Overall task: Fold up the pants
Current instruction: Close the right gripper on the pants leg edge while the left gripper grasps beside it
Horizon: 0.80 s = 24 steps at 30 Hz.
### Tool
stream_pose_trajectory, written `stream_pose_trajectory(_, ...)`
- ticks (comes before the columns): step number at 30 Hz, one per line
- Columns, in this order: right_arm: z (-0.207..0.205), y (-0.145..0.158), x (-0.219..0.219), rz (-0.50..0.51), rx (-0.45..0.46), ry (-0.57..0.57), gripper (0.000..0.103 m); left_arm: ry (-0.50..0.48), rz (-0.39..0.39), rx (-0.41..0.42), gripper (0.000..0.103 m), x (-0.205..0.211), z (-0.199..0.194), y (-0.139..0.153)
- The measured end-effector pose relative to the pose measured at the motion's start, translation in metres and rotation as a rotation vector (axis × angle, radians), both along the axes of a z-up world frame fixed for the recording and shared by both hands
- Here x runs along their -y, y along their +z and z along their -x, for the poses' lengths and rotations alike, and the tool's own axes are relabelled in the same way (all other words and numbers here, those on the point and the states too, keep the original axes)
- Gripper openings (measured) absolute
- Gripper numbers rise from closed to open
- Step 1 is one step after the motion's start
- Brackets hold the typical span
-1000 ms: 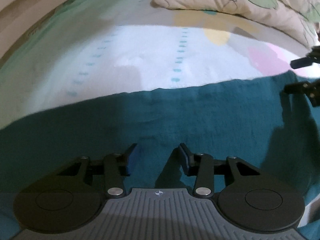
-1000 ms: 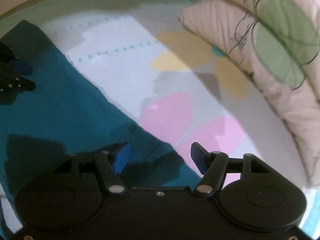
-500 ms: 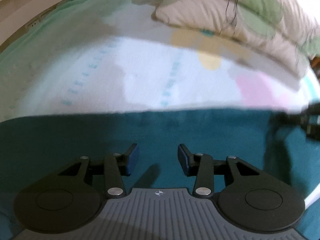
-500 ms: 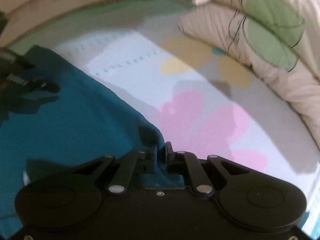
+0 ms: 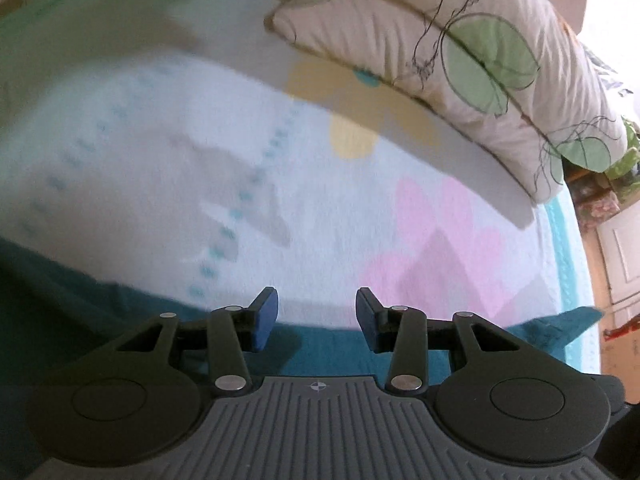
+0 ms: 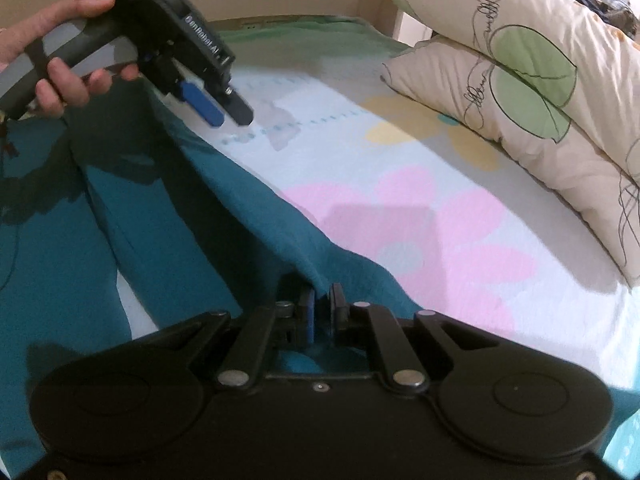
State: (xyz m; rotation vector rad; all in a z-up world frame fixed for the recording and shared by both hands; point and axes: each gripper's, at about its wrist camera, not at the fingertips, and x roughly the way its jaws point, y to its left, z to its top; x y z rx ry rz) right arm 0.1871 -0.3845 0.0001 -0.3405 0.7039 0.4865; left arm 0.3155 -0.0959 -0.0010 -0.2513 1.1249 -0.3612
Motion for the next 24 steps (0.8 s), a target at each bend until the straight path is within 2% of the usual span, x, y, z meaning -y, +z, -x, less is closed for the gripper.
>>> stream_pose_trajectory(4,-0.001,-0.003,0.001,0.001,0.001,-0.017,0.012,0.025,0.03,-0.027,0.042,-0.008,0.009,-0.001)
stream_pose_trajectory(8,-0.007,-0.005,0.003,-0.011,-0.002,-0.032,0.012,0.05,0.036,-0.018,0.042,-0.019,0.022,0.004)
stream_pose_trajectory(12,-0.008,-0.007,0.003,-0.012,0.001,-0.037,0.012,0.096,0.036,-0.043,0.042,-0.029,0.028,0.001)
stream_pose_trajectory(17,0.0,-0.008,0.002,-0.014,0.003,-0.042,0.013,0.145,0.027,-0.074,0.042,-0.033,0.024,-0.011)
stream_pose_trajectory(20,0.0,-0.007,0.003,-0.016,0.0,-0.041,0.012,0.187,0.069,-0.106,0.042,-0.039,0.019,-0.02)
stream_pose_trajectory(24,0.002,-0.006,0.003,-0.013,-0.001,-0.041,0.012,0.249,0.09,-0.084,0.042,-0.044,0.011,-0.025)
